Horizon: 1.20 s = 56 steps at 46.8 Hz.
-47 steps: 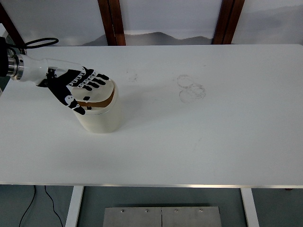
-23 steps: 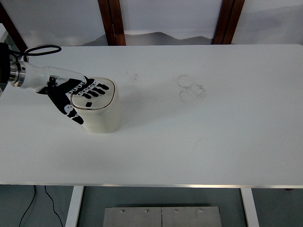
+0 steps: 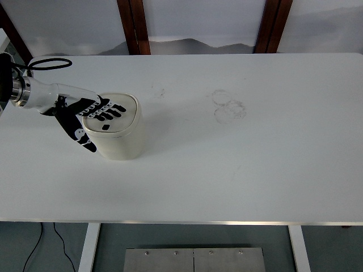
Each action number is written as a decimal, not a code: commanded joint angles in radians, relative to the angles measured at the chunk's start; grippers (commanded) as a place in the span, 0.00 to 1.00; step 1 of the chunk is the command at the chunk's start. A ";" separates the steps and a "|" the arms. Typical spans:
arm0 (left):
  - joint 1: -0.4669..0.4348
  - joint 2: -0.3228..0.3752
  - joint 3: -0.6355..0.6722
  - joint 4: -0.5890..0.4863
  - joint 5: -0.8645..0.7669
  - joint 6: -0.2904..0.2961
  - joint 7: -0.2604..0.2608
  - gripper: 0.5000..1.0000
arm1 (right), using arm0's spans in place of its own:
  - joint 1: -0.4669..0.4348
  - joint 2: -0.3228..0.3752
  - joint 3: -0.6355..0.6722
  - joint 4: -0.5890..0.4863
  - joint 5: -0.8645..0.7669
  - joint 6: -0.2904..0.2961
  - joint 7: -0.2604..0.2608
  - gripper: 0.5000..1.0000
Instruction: Close trash bin
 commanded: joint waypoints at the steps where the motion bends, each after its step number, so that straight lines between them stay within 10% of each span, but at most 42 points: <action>1: -0.014 -0.003 -0.007 0.003 -0.011 0.000 -0.009 1.00 | 0.000 0.000 0.000 0.000 0.000 0.000 0.000 0.99; 35: -0.008 -0.036 -0.013 0.239 -0.403 0.000 -0.024 1.00 | 0.000 0.000 0.000 0.000 0.000 0.000 0.000 0.99; 56: 0.190 -0.108 -0.122 0.524 -0.666 0.086 -0.268 1.00 | 0.000 0.000 0.000 0.001 0.000 0.000 0.000 0.99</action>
